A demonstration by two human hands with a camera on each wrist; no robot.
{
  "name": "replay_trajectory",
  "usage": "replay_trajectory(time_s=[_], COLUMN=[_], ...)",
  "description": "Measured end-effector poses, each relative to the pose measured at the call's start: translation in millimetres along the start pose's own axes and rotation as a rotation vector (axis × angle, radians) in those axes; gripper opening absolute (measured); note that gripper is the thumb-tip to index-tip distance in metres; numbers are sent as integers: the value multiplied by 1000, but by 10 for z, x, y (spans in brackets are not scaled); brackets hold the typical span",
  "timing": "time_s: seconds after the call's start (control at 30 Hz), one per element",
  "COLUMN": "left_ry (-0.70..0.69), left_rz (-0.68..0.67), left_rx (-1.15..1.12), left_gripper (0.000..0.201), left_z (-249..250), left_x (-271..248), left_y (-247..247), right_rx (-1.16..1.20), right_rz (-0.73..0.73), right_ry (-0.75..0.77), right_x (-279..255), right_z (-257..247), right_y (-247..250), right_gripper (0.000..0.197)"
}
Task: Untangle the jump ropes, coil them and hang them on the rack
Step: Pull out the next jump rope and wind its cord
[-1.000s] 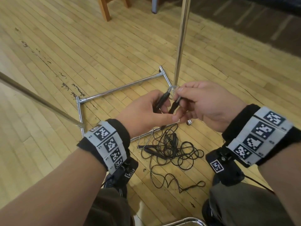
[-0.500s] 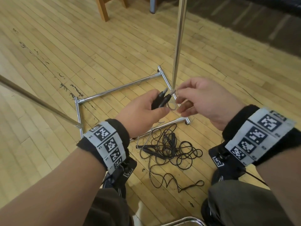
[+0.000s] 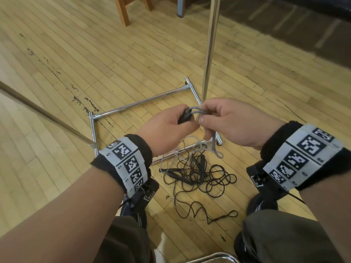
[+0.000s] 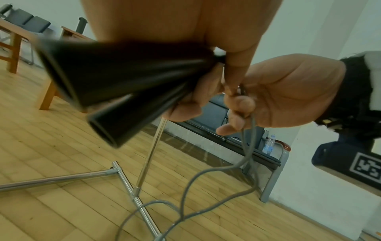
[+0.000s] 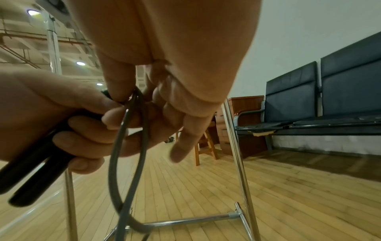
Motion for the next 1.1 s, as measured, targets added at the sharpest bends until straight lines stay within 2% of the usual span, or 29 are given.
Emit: replay_trajectory(time_s=[0.1,0.23,0.4,0.53,0.6,0.7,0.87,0.9,1.03,1.1], left_ry=[-1,5,0,-25,-25,24,71,78,68,51], left_rz=[71,232,419,532,578,609,598,601,611,604], left_rx=[-96,-273,-485,-704,-784,-925,-1060,-1096,-1293,-1333], left_gripper=[15,18,11,17,16,15,20,20,17,17], left_z=[23,258,615,727,713,596,423,396,369,377], left_x=[-53,-146,-77,-45,-54,-60,5,45,177,217], left_y=[50,117,301,409,358,195,-24,-26,90,101], right_rx=[-38,-4,3,104,66,6,-116,-156,-291,-242], right_rz=[41,107,212,232,222,202,98,101,274,219], right_ry=[31,57,115,127,144,132,-13,-22,46,20], right_x=[-35,-58,-77,-205,-261,-270,-216,-183,-80,-34], right_z=[-76,-306,-680,-715,-634,-425,-45,-18,-115,-114], right_y=[37,89,280,251,178,37,-178,-164,44,15], right_gripper=[17,17,20,21,23,22,27,29,32,34])
Point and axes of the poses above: each hand's wrist, its own x-axis towards the middle knuckle, its own y-axis out of the back of the hand, z = x × y, the point moved 1 cm from there along x, towards the middle knuckle, and after that the axes turned 1 degree about x, right-handed, at the moved point
